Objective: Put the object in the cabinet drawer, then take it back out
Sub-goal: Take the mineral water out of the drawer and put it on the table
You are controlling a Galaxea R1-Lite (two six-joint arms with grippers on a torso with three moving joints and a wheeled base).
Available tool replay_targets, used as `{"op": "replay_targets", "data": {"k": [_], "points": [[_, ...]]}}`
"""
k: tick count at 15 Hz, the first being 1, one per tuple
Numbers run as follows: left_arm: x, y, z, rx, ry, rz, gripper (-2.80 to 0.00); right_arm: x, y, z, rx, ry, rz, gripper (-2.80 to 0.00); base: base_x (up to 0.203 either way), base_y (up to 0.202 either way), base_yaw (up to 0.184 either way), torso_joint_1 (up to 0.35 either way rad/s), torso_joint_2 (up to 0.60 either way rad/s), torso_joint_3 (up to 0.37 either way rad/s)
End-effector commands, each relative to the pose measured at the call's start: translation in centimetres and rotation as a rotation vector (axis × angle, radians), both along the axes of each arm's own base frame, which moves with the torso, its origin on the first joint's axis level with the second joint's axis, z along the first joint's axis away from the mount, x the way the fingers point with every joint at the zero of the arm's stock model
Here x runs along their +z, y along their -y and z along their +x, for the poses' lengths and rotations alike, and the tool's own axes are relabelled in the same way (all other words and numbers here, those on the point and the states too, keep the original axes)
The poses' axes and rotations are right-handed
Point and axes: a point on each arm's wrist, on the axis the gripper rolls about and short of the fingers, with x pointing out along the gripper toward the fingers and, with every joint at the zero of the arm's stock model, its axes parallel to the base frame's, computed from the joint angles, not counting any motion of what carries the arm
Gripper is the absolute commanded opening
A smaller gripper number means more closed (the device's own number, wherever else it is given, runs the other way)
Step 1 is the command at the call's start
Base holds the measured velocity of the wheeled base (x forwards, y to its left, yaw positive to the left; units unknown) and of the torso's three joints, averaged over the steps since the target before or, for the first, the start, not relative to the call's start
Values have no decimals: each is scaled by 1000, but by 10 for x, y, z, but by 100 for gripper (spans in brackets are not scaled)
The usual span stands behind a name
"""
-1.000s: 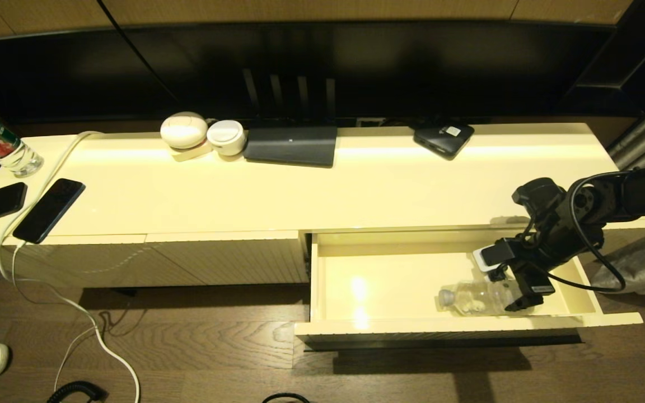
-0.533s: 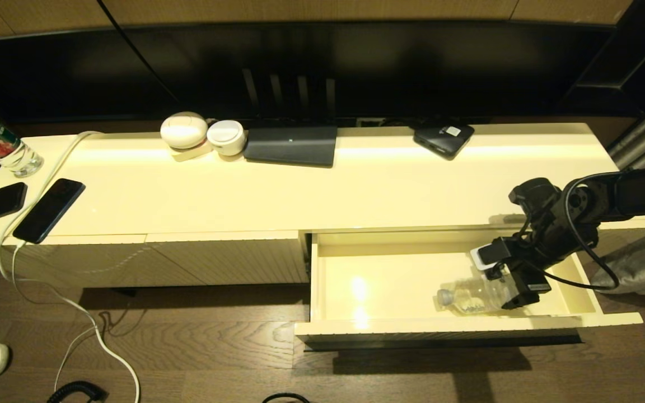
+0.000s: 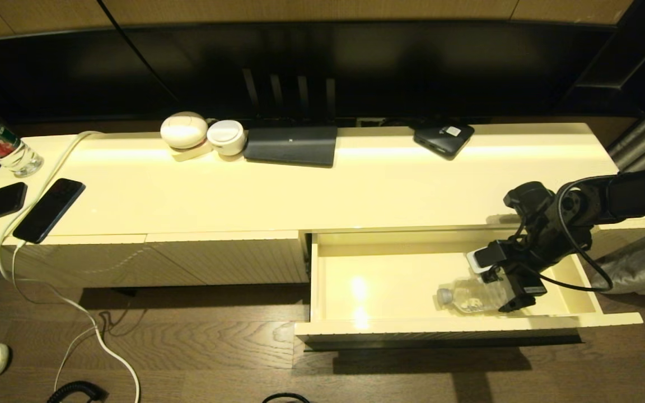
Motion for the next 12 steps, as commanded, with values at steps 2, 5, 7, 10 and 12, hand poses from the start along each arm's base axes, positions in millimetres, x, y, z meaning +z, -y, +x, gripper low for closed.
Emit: {"op": "replay_targets", "data": {"k": [2, 5, 7, 10, 12], "points": [[0, 0, 0, -1, -1, 0, -280, -7, -2, 2, 13, -17, -2, 0, 0, 0, 0, 0, 0, 0], [0, 0, 0, 0, -1, 0, -280, -10, -5, 3, 1, -27, 5, 0, 0, 0, 0, 0, 0, 0], [0, 0, 0, 0, -1, 0, -280, -9, -5, 4, 1, -24, 9, 0, 0, 0, 0, 0, 0, 0], [-1, 0, 0, -1, -2, 0, -280, -8, -6, 4, 3, -21, 7, -280, 0, 0, 0, 0, 0, 0], [-1, 0, 0, -1, -3, 0, -280, -9, -6, 3, 4, -23, 8, -280, 0, 0, 0, 0, 0, 0]]}}
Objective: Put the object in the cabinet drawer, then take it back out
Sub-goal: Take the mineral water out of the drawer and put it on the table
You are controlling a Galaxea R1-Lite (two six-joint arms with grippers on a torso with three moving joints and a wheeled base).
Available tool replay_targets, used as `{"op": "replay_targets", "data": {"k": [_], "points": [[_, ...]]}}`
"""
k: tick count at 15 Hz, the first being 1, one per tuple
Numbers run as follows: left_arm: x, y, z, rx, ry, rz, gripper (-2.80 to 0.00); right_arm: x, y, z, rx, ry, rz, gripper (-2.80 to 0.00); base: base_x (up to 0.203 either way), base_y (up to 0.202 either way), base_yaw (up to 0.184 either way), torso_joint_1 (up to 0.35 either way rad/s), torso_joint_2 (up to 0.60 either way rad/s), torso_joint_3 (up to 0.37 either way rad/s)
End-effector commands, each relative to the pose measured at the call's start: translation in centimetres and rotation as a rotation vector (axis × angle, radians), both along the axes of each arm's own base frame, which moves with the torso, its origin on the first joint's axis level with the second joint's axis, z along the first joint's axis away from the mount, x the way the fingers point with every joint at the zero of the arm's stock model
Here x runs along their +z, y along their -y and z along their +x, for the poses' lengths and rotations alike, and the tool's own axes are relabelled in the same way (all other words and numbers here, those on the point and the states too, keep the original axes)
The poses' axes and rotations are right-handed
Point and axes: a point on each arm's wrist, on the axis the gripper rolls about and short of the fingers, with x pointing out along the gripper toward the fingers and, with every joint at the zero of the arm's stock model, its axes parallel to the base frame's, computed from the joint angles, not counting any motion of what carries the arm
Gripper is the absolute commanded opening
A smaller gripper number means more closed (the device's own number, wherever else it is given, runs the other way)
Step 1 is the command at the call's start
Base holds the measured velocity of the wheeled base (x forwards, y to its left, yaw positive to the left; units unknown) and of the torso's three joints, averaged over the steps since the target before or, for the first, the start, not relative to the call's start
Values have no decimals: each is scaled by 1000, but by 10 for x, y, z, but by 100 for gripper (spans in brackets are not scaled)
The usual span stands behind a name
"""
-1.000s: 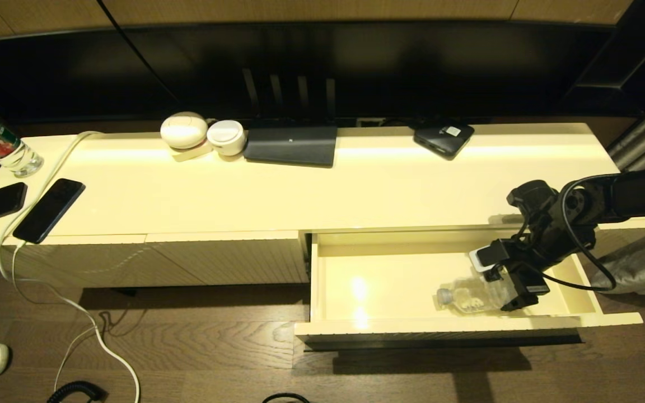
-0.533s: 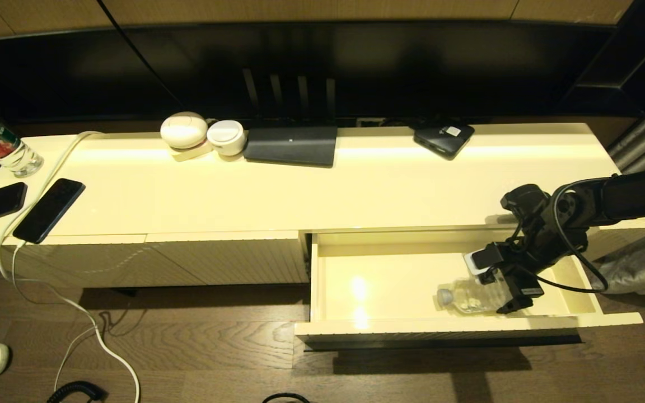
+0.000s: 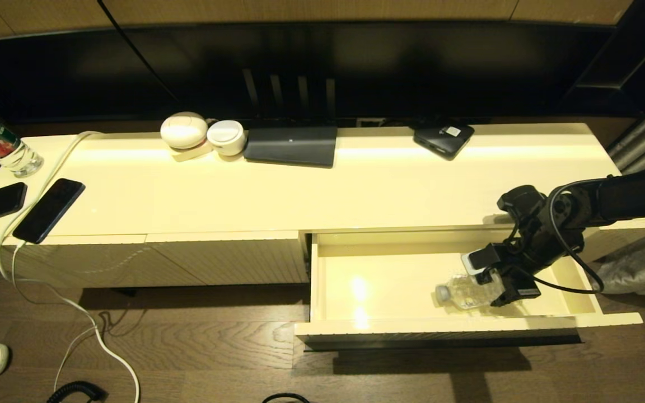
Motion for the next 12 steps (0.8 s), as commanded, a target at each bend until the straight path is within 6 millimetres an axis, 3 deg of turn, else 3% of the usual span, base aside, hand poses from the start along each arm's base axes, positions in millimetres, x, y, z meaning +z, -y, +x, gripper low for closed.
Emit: {"op": "replay_targets", "data": {"k": [1, 8, 12], "points": [[-1, 0, 0, 2, -3, 0, -280, -1, 0, 0, 9, -6, -1, -280, 0, 0, 0, 0, 0, 0], [0, 0, 0, 2, -1, 0, -280, 3, 0, -2, 8, 3, 1, -280, 0, 0, 0, 0, 0, 0], [0, 0, 0, 2, -1, 0, -280, 30, 1, -7, -20, 79, 21, -280, 0, 0, 0, 0, 0, 0]]}}
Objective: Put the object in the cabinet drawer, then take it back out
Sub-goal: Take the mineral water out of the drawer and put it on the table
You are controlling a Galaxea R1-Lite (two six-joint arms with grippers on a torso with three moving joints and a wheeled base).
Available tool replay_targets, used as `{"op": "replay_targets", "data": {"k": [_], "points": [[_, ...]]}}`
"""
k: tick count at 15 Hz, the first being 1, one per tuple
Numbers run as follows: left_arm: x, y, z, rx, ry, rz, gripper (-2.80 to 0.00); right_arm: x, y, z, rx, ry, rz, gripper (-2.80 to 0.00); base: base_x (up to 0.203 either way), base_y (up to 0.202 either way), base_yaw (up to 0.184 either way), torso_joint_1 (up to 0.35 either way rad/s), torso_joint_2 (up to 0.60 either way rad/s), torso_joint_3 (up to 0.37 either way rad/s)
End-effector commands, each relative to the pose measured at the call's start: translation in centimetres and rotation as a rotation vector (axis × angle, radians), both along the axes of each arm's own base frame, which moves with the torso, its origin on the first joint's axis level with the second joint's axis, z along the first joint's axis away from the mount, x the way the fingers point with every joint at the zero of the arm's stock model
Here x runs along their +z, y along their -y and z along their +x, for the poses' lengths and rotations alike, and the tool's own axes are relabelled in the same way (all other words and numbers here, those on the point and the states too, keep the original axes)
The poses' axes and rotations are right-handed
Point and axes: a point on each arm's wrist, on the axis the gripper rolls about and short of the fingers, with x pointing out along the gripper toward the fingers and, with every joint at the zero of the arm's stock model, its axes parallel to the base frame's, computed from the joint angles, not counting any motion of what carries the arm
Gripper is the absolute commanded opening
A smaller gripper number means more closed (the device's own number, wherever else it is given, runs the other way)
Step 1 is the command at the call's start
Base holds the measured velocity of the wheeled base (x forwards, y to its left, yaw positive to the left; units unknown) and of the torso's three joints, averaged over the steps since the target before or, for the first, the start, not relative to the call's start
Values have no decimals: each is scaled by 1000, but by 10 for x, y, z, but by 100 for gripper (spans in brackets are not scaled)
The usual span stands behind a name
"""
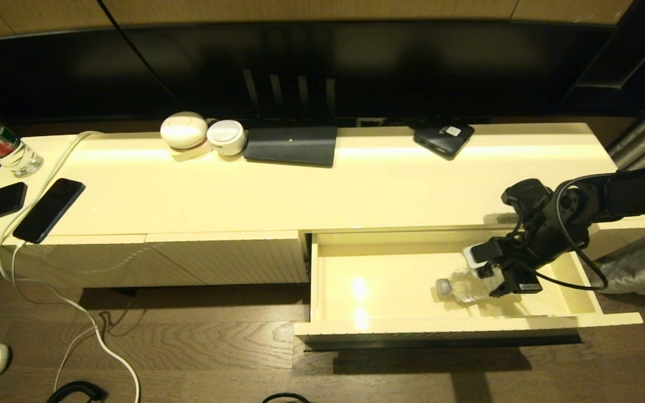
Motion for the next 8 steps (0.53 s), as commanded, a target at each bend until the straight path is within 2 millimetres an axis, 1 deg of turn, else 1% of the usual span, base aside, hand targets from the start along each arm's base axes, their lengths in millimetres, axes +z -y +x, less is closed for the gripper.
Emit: {"op": "replay_targets", "data": {"k": [1, 3, 4, 6, 8], "points": [[0, 0, 0, 1, -1, 0, -280, 24, 0, -6, -3, 60, 9, -280, 0, 0, 0, 0, 0, 0], [-1, 0, 0, 1, -3, 0, -280, 42, 0, -16, -21, 100, 20, -280, 0, 0, 0, 0, 0, 0], [0, 0, 0, 1, -1, 0, -280, 51, 0, -24, -25, 115, 23, -280, 0, 0, 0, 0, 0, 0], [-1, 0, 0, 1, -3, 0, -280, 63, 1, -38, -27, 132, 26, -280, 0, 0, 0, 0, 0, 0], [-1, 0, 0, 1, -3, 0, -280, 85, 1, -53, -42, 182, 42, -280, 0, 0, 0, 0, 0, 0]]}}
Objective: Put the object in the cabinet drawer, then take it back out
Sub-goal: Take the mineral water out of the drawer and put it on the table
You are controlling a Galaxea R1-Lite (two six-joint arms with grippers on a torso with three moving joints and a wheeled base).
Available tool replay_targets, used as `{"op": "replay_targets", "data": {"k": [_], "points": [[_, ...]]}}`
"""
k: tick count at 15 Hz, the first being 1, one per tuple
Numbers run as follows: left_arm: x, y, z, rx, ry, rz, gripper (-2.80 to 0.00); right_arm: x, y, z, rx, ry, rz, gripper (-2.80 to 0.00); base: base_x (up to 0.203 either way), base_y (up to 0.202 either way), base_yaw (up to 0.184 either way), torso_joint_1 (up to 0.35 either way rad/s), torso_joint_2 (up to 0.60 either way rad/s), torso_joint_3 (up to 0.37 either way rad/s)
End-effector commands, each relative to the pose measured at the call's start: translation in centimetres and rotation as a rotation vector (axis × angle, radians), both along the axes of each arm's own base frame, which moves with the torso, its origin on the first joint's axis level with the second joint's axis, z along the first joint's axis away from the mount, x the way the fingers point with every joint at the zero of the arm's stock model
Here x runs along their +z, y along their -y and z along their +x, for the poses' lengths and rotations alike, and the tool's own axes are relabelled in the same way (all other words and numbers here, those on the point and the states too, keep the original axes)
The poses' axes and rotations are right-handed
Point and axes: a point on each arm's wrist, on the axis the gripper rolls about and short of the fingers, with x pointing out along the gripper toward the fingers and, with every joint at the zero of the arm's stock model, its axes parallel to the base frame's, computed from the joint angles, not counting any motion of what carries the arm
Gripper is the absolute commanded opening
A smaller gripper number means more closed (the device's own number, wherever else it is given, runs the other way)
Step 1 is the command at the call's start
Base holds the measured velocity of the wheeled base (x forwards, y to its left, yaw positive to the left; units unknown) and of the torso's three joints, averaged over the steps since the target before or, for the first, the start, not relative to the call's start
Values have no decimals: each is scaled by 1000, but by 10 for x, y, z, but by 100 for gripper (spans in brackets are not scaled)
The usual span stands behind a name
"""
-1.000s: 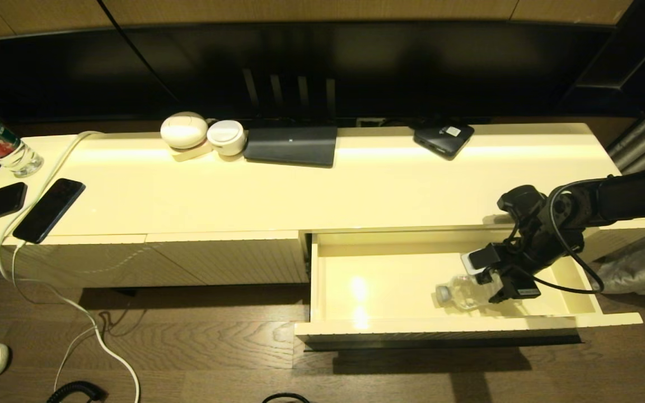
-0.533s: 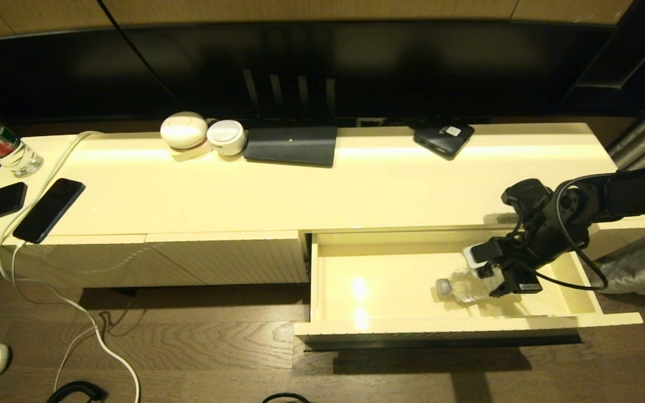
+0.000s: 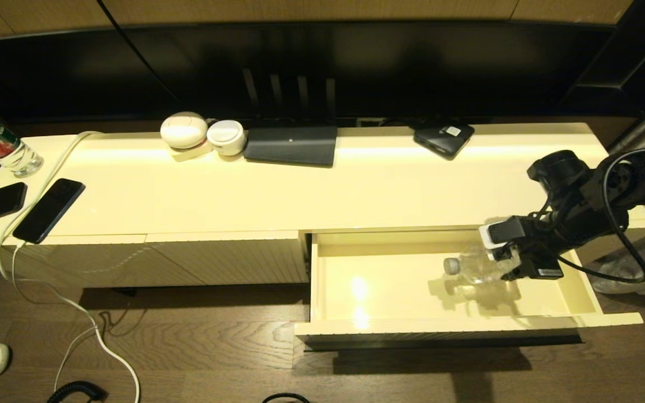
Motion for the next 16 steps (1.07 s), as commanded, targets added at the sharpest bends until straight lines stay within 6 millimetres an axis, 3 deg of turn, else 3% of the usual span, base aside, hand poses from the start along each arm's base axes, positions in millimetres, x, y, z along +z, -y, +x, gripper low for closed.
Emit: {"op": "replay_targets", "data": {"k": [1, 4, 7, 11, 13, 16], "points": [[0, 0, 0, 1, -1, 0, -280, 38, 1, -25, -11, 94, 21, -280, 0, 0, 0, 0, 0, 0], [0, 0, 0, 1, -1, 0, -280, 60, 0, -42, -63, 137, 125, -280, 0, 0, 0, 0, 0, 0], [0, 0, 0, 1, -1, 0, -280, 99, -2, -63, -245, 267, 392, -280, 0, 0, 0, 0, 0, 0], [0, 0, 0, 1, -1, 0, -280, 135, -22, -44, -525, 529, 843, -280, 0, 0, 0, 0, 0, 0], [0, 0, 0, 1, -1, 0, -280, 135, -33, -30, -708, 628, 958, -280, 0, 0, 0, 0, 0, 0], [0, 0, 0, 1, -1, 0, -280, 128, -39, -17, -794, 661, 1075, -280, 0, 0, 0, 0, 0, 0]]}}
